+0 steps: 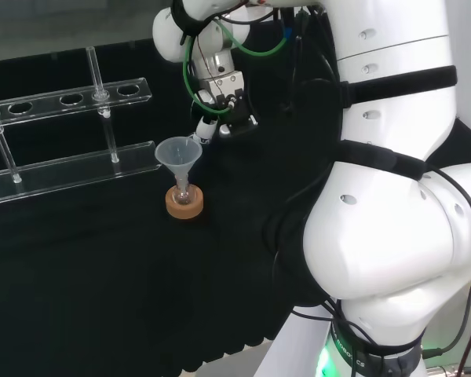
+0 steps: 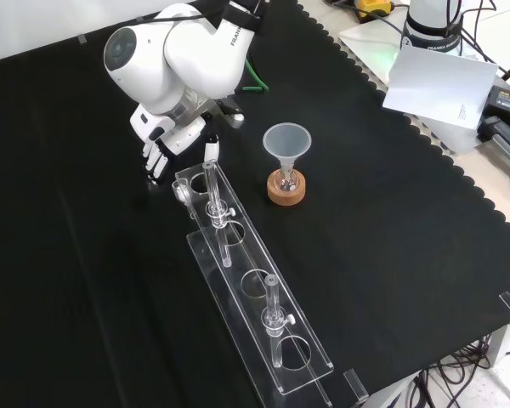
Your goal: Pick up the weighing funnel.
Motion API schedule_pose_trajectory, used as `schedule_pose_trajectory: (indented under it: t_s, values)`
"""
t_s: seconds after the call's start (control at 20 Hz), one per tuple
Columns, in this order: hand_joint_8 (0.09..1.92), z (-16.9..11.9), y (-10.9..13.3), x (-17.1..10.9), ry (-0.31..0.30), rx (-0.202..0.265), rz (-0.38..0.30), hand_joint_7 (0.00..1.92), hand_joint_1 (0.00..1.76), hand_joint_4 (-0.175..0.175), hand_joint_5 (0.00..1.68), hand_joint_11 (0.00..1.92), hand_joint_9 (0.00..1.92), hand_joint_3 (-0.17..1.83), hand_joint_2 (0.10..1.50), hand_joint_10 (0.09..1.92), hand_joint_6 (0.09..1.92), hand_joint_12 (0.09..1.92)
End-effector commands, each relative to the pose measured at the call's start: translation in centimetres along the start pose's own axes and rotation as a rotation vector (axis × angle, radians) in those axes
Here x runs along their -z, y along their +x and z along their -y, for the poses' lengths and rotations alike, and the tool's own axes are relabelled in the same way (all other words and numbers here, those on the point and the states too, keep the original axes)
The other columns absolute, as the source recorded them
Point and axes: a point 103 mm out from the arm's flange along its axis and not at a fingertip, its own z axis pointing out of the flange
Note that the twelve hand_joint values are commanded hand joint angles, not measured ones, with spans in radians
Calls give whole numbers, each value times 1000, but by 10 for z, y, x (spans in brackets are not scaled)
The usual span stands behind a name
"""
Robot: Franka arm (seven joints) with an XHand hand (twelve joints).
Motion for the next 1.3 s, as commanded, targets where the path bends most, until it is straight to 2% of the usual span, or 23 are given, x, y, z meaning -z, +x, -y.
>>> schedule_pose_trajectory:
  t_s: [0.05, 0.3, 0.6, 1.05, 1.3]
  values:
    - [678, -4, -2, -4, -5, 3, -9, 308, 885, -11, 603, 451, 622, 12, 846, 576, 100, 1280]
    - [679, -11, -3, -11, -5, 3, 9, 319, 890, -9, 643, 458, 632, 13, 847, 575, 121, 1279]
    - [678, -14, 2, -10, -2, -3, 64, 330, 898, -3, 689, 465, 641, 15, 847, 571, 150, 1275]
    - [663, -16, 5, -7, -1, -19, 110, 345, 900, 4, 700, 475, 658, 24, 844, 546, 226, 1263]
    - [660, -16, 4, -7, -2, -23, 116, 358, 907, 10, 668, 480, 678, 59, 832, 530, 412, 1263]
